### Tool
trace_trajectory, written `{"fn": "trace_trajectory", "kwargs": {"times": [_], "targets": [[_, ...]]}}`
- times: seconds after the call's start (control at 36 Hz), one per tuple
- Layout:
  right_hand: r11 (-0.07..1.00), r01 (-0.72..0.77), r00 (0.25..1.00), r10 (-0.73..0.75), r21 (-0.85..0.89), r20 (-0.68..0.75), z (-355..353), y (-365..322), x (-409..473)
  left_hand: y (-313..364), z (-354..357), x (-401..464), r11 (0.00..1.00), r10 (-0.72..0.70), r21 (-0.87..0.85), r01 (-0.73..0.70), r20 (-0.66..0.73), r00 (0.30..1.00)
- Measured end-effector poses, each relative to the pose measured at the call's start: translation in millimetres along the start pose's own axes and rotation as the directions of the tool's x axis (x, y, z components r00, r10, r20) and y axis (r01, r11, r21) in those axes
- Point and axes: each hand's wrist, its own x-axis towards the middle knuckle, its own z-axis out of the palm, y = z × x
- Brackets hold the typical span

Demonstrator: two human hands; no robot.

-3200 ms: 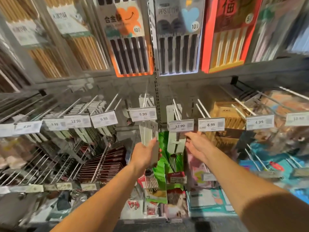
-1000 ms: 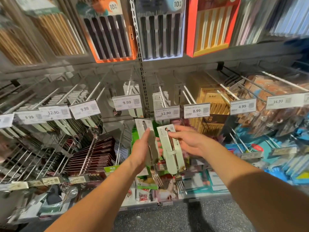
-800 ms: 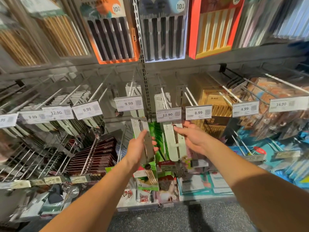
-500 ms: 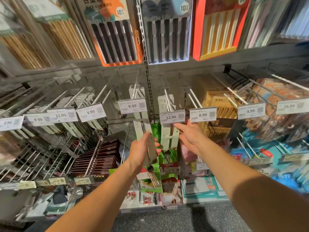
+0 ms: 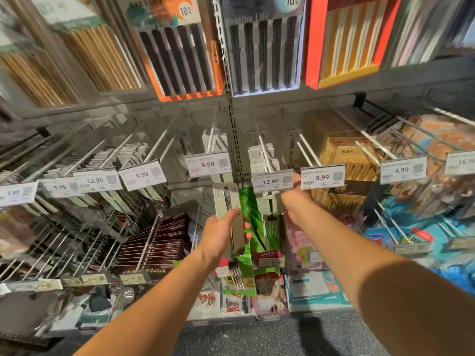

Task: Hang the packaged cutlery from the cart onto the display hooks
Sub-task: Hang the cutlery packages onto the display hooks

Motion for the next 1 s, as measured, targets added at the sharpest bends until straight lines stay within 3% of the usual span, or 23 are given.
{"fn": "trace_trajectory", "kwargs": {"times": [0.14,0.25,0.31,0.36,0.44,0.53,0.69,0.81,1.0], "targets": [[0.998,0.003,1.000,-0.005,-0.057,-0.026,-0.2,-0.5,13.9,0.6,0.7,3.1,0.999,0.029,0.039,-0.030,0.028,0.999],[0.975,-0.044,0.995,0.024,-0.219,-0.093,-4.1,1.8,5.6,-2.0,4.4,4.5,0.994,0.063,0.083,-0.068,0.072,0.995],[0.976,0.016,0.990,-0.046,-0.218,-0.135,-8.3,6.3,-3.0,-5.7,7.0,4.8,0.988,0.079,0.124,-0.089,0.082,0.993],[0.989,0.111,0.991,-0.118,-0.101,-0.067,-12.6,13.6,-10.6,-10.7,11.2,5.1,0.981,0.089,0.166,-0.103,0.094,0.992],[0.965,0.084,0.969,-0.137,0.248,0.206,-20.6,21.8,-27.9,-18.9,20.1,4.7,0.971,0.097,0.204,-0.122,0.125,0.987],[0.943,0.066,0.889,-0.204,0.327,0.410,-30.9,23.4,-33.5,-25.2,30.9,1.7,0.960,0.088,0.250,-0.125,0.155,0.984],[0.937,0.104,0.921,-0.217,0.334,0.323,-37.9,17.0,-40.2,-26.3,50.3,-2.7,0.936,0.134,0.293,-0.194,0.212,0.968],[0.916,0.102,0.937,-0.219,0.388,0.271,-38.1,12.8,-40.6,-21.4,53.7,-5.2,0.921,0.239,0.279,-0.271,0.144,0.960],[0.843,0.073,0.939,-0.238,0.533,0.249,-30.5,9.5,-46.1,-12.5,48.7,2.4,0.801,0.400,0.436,-0.410,0.119,0.909]]}}
